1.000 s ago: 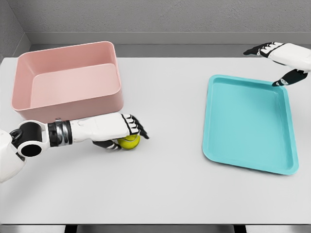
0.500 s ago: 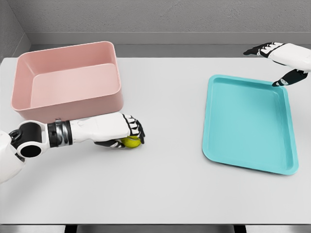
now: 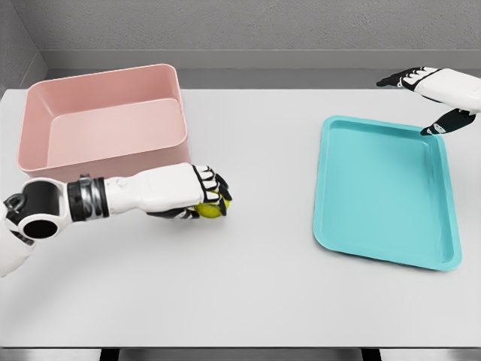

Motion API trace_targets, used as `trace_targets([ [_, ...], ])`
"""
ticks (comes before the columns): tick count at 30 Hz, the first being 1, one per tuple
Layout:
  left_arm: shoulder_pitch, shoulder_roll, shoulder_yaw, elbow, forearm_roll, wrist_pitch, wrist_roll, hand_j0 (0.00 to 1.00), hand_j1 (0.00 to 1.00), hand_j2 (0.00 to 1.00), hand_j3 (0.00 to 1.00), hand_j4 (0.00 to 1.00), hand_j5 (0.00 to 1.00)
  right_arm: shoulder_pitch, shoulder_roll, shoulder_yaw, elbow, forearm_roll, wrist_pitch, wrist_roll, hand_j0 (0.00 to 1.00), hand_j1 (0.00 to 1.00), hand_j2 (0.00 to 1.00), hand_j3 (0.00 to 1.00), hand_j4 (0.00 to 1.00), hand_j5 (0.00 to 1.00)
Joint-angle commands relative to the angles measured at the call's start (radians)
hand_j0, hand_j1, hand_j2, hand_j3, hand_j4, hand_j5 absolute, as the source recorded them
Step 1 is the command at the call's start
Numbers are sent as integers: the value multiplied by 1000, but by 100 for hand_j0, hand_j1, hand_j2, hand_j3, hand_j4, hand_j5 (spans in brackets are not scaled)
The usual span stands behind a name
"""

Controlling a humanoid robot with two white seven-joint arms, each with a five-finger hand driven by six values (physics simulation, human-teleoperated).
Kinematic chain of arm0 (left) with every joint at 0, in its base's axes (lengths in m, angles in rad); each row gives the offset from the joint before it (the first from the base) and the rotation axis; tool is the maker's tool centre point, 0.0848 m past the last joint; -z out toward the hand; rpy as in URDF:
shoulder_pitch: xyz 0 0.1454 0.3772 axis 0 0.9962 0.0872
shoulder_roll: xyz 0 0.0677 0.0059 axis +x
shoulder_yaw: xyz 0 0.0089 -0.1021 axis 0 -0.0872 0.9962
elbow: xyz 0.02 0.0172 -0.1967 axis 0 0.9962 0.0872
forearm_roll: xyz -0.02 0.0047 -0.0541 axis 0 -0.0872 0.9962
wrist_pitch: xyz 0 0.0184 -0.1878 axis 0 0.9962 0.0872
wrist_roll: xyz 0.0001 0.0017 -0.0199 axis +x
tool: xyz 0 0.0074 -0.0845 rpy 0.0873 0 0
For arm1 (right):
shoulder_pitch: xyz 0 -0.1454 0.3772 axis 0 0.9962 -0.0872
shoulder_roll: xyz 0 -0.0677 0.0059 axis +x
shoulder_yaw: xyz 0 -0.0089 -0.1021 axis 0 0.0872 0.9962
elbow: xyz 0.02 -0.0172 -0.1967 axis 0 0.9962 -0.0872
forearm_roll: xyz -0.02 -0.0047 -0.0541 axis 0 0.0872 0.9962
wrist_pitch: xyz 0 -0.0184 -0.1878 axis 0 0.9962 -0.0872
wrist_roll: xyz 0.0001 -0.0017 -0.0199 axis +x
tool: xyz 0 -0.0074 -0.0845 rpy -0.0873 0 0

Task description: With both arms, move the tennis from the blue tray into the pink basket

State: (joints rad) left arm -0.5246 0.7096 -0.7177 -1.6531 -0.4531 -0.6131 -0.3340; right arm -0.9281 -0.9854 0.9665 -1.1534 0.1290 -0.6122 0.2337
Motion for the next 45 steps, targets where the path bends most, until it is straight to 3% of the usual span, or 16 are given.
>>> trace_targets([
  [1, 0, 8, 21, -8, 13, 2, 0, 59, 59, 59, 59, 59, 59, 0, -1, -2, 0, -6, 1, -1, 100, 100, 100, 100, 100, 100],
  [29, -101, 128, 72, -14, 120, 2, 0, 59, 59, 59, 59, 59, 59, 0, -1, -3, 0, -6, 1, -1, 100, 100, 100, 100, 100, 100],
  [45, -133, 146, 93, 64, 137, 2, 0, 59, 59, 59, 59, 59, 59, 2, -1, -2, 0, -6, 1, -1, 100, 100, 100, 100, 100, 100],
])
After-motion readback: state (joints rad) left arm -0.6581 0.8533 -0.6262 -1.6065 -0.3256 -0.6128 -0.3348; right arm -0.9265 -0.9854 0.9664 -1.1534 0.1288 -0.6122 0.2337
